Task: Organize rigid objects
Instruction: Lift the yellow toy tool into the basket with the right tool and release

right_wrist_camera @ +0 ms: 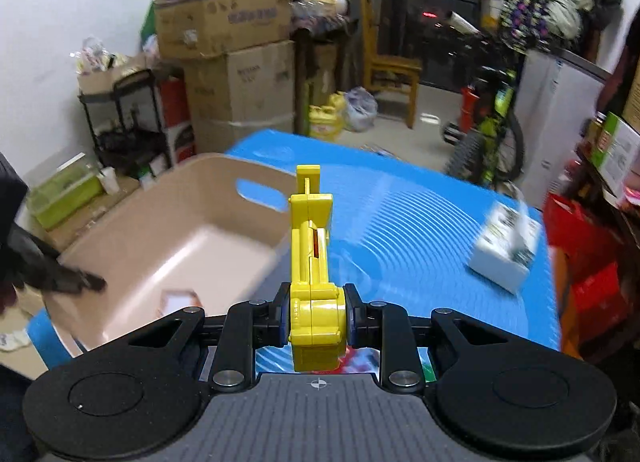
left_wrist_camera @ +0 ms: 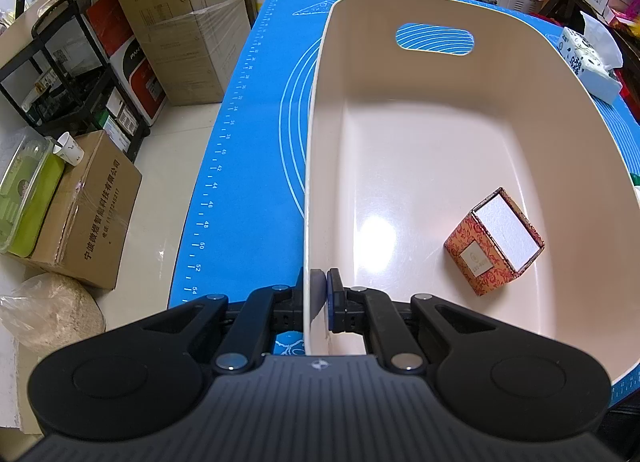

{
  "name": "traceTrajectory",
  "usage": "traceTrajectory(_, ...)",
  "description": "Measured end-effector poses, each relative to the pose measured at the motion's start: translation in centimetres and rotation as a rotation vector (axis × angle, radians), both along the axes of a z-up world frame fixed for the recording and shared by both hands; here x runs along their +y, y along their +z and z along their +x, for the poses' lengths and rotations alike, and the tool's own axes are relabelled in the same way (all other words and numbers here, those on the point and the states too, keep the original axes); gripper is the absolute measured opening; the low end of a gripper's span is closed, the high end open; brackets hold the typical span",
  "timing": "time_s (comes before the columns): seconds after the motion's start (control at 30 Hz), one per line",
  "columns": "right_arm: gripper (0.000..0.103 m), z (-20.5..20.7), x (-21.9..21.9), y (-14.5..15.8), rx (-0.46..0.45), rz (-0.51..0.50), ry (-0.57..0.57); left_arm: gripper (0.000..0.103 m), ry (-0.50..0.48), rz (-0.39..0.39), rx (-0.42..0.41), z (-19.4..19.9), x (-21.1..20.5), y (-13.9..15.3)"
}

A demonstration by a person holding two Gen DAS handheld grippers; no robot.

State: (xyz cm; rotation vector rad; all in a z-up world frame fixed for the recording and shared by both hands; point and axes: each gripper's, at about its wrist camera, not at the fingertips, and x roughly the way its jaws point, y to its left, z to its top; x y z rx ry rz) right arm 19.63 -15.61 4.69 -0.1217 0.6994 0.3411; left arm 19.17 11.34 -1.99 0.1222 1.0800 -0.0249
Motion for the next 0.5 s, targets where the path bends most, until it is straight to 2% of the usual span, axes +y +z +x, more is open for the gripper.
traceTrajectory(0.1, 0.034, 1.4, 2.7, 0.2, 0.004, 0.009, 0.039, 0.009, 0.000, 0.000, 0.000, 0.0, 0.0, 0.0)
traceTrajectory(0.27, 0.034, 3.6, 7.1, -0.8, 0.061, 0.021, 0.085, 0.009, -0.001, 0.000, 0.000, 0.1, 0.0, 0.0)
traceTrajectory(0.5, 0.034, 4.8, 12.1, -3.9, 0.164, -0.059, 0.135, 0.009, -0.004, 0.003, 0.002, 0.1, 0.1, -0.1)
